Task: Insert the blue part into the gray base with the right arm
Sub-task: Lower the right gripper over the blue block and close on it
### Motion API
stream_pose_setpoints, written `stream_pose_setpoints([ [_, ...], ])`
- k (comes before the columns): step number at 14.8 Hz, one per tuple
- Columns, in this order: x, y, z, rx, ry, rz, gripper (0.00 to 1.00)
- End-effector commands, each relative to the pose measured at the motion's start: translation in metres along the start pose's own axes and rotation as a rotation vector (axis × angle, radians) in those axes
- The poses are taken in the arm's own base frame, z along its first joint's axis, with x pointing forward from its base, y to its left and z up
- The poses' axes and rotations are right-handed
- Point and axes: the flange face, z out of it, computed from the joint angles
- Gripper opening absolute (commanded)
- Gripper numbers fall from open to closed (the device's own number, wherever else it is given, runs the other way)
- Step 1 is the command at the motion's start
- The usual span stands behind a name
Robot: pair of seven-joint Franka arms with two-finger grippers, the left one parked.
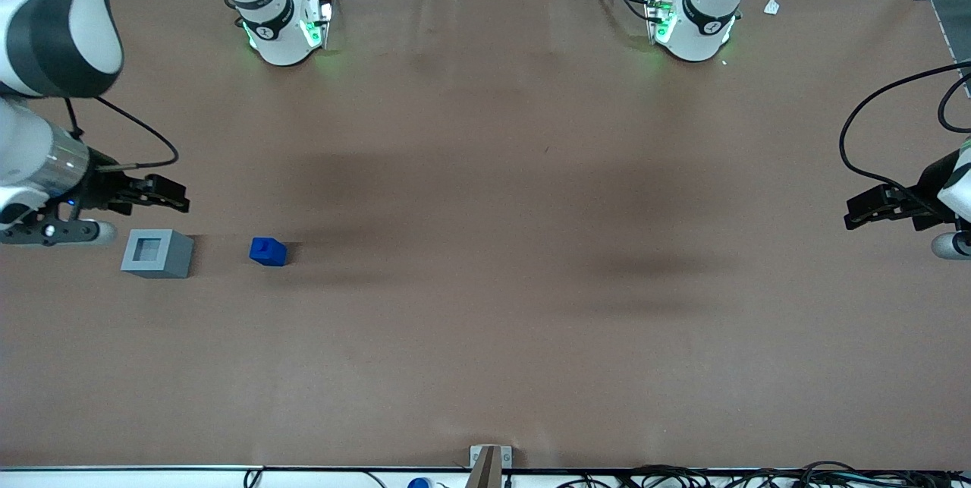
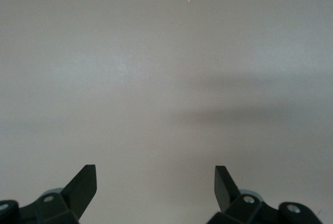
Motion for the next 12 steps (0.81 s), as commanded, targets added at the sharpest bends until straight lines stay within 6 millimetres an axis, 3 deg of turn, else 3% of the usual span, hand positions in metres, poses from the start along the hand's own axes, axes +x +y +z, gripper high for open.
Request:
stream_pose_setpoints([
  [1, 0.001, 0.001, 0.045, 0.019, 0.001, 0.006, 1.00],
  [7, -0.002, -0.025, 0.144, 0.007, 0.023, -0.032, 1.00],
  [12, 0.003, -0.029, 0.187, -0.004, 0.012, -0.039, 1.00],
])
